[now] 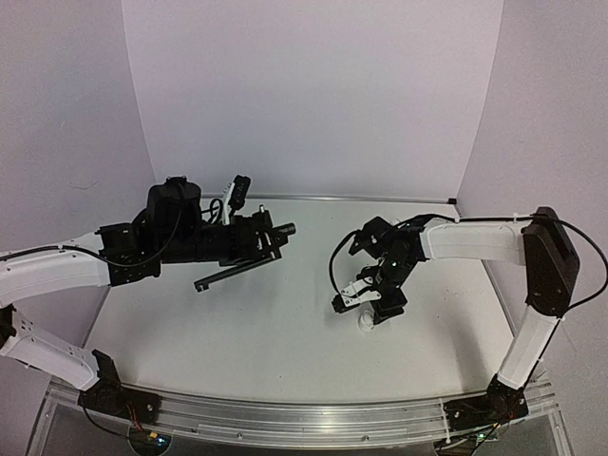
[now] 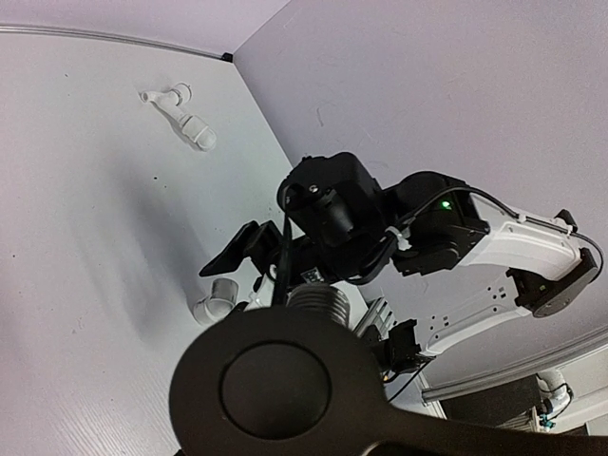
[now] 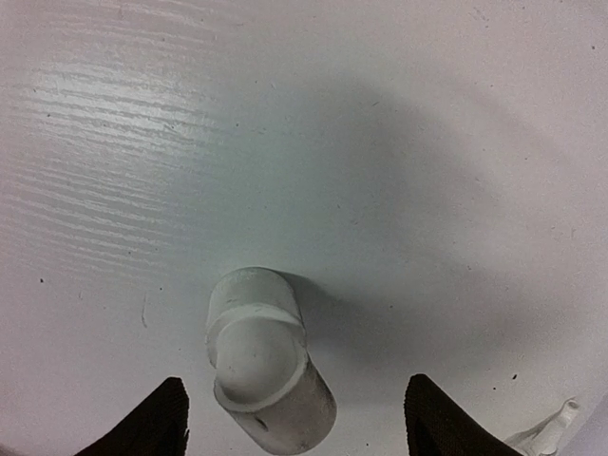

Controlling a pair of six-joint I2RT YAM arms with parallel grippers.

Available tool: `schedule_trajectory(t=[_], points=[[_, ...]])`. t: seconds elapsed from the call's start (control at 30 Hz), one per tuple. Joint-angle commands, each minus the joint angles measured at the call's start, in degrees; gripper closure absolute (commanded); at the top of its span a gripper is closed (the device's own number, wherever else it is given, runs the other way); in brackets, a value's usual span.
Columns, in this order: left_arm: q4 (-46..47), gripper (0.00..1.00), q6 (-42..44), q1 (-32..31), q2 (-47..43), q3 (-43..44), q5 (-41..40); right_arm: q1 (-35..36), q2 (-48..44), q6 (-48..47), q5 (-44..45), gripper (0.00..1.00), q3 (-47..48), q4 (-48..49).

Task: Install the water faucets

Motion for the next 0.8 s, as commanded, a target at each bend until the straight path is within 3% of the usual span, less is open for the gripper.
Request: schedule_trajectory(t=[0.0,0.27,0.47,0.63,0.77], points=[[3.17,1.00,1.42,0.12,-1.11,2.09,0.01,0.37,2.36,-1.58,2.18,0.31,0.04,1.04],[2.05,1.00,2.03,0.12,-0.09,3.35,0.22,0.54,2.72,-2.16,2.46,0.55,-0.80,2.30],[1.91,1.00,2.58,0.12,0.62,4.29,0.00,1.45,1.90,-2.95,2.72,0.64,-1.95,2.21],[-0.02,1.00,3.09,0.11,1.60,5.19,0.77,1.68,-0.02,-1.54,3.40,0.89,-0.87,1.12],[-1.31,1.00,3.71,0.15,1.96,6.08,1.53,1.68,-7.30,-0.99,4.75,0.99,1.00,0.51]])
